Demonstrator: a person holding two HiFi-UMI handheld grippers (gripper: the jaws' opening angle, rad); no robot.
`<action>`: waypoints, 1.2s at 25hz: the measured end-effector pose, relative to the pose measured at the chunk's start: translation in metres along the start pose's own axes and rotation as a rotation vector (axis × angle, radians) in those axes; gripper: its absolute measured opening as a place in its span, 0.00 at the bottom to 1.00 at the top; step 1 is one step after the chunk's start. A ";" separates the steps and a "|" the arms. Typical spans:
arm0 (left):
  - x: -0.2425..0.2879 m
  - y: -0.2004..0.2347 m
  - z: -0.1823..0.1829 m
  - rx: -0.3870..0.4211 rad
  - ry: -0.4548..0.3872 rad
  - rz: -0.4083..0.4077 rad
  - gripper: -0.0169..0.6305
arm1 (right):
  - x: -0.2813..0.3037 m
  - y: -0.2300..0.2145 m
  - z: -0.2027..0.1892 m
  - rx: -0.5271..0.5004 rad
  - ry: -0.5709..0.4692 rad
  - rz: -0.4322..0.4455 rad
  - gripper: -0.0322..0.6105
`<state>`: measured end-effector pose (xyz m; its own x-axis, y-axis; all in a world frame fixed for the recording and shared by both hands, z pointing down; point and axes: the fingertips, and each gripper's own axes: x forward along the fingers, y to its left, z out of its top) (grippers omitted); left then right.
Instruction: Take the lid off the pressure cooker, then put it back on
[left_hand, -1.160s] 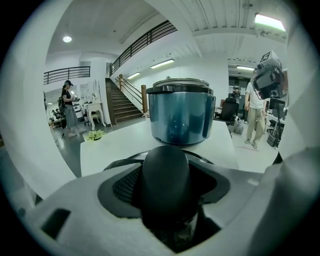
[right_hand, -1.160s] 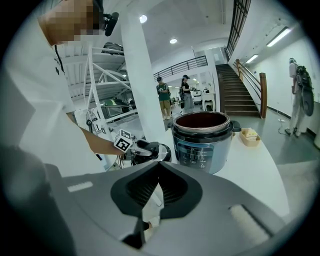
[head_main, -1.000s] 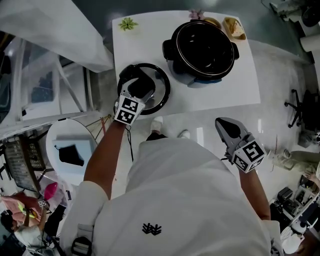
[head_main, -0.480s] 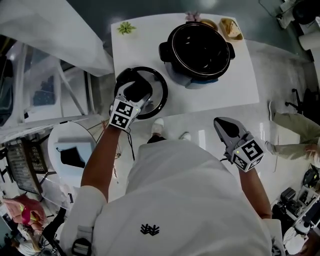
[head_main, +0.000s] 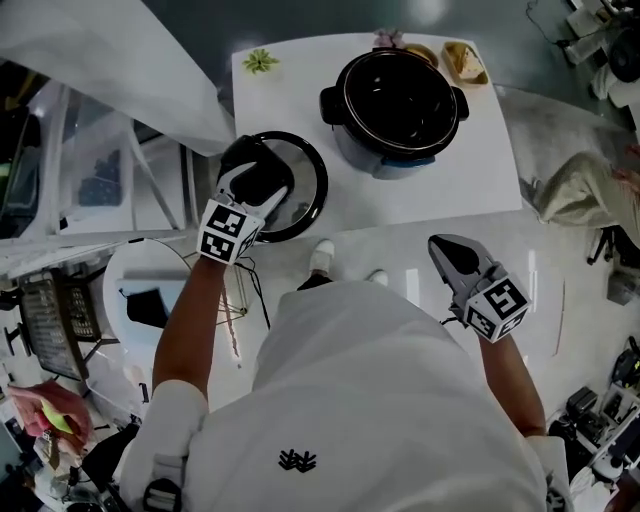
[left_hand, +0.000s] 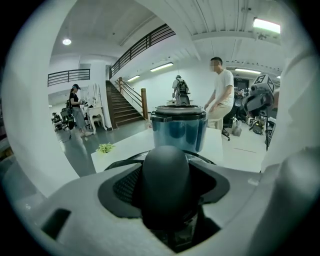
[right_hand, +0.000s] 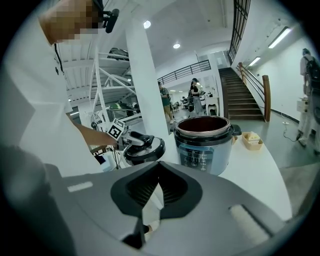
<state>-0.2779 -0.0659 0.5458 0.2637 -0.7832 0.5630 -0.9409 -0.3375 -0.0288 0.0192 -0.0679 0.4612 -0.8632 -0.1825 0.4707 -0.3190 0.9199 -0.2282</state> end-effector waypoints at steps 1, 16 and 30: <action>-0.004 0.001 0.004 0.002 -0.002 0.001 0.47 | -0.001 -0.001 0.000 -0.001 -0.003 0.004 0.07; -0.057 0.010 0.073 0.025 -0.044 -0.009 0.47 | -0.013 -0.003 -0.009 0.007 -0.046 0.037 0.07; -0.056 0.004 0.149 0.091 -0.075 -0.084 0.47 | -0.034 -0.016 -0.014 0.022 -0.087 0.005 0.07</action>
<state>-0.2654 -0.1008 0.3909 0.3589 -0.7862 0.5031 -0.8928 -0.4463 -0.0606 0.0594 -0.0714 0.4604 -0.8951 -0.2083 0.3943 -0.3225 0.9131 -0.2496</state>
